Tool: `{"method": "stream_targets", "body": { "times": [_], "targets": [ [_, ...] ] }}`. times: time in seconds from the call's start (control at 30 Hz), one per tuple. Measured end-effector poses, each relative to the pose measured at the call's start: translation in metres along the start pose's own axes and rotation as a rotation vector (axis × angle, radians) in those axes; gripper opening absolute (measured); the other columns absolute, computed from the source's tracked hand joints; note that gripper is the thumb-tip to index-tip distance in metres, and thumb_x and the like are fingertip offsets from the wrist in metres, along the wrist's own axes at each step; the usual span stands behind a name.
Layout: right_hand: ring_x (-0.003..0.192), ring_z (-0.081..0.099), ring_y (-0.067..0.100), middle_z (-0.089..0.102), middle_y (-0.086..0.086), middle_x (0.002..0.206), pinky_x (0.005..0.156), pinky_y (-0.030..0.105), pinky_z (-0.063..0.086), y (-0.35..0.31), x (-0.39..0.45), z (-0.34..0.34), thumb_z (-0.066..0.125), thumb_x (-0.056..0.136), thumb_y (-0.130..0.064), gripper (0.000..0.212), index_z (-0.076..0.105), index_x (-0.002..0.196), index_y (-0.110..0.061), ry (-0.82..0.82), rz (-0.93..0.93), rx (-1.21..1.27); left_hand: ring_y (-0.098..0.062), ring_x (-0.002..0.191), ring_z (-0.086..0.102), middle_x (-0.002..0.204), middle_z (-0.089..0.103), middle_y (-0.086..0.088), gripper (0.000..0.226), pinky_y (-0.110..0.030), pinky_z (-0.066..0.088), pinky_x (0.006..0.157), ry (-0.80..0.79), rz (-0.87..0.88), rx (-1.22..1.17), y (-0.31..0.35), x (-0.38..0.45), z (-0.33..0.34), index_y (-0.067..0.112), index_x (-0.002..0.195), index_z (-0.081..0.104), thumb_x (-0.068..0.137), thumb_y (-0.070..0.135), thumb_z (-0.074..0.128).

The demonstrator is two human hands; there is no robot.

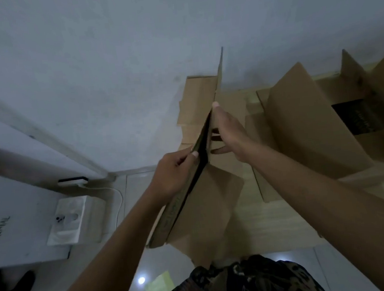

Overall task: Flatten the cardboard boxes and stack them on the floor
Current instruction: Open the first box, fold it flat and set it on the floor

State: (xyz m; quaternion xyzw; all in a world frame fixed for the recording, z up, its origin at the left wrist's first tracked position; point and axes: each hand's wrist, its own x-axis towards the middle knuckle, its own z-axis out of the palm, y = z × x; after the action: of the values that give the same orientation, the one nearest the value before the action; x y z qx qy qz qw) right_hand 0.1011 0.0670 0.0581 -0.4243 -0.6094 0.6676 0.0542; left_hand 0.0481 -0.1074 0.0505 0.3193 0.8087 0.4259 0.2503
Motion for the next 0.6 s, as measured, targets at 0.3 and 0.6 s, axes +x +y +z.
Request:
{"method": "stream_targets", "body": {
  "times": [0.3, 0.6],
  "targets": [
    [0.106, 0.064, 0.027, 0.067, 0.005, 0.122, 0.085, 0.046, 0.060, 0.011, 0.008, -0.018, 0.043, 0.085, -0.006, 0.045, 0.060, 0.123, -0.022, 0.161, -0.030, -0.085, 0.000, 0.120, 0.053, 0.130, 0.058, 0.020, 0.039, -0.027, 0.042, 0.105, -0.147, -0.227, -0.223, -0.009, 0.008, 0.021, 0.032, 0.131, 0.062, 0.095, 0.046, 0.058],
    [0.113, 0.065, 0.033, 0.070, 0.006, 0.120, 0.096, 0.052, 0.053, 0.005, -0.003, -0.083, 0.050, 0.098, -0.005, 0.037, 0.062, 0.128, -0.023, 0.019, -0.146, 0.317, -0.029, 0.140, 0.037, 0.157, 0.034, -0.007, 0.107, -0.045, 0.030, 0.111, 0.154, -0.659, -0.258, -0.053, 0.071, -0.005, 0.016, 0.153, 0.032, 0.073, 0.086, 0.047]
  ]
}}
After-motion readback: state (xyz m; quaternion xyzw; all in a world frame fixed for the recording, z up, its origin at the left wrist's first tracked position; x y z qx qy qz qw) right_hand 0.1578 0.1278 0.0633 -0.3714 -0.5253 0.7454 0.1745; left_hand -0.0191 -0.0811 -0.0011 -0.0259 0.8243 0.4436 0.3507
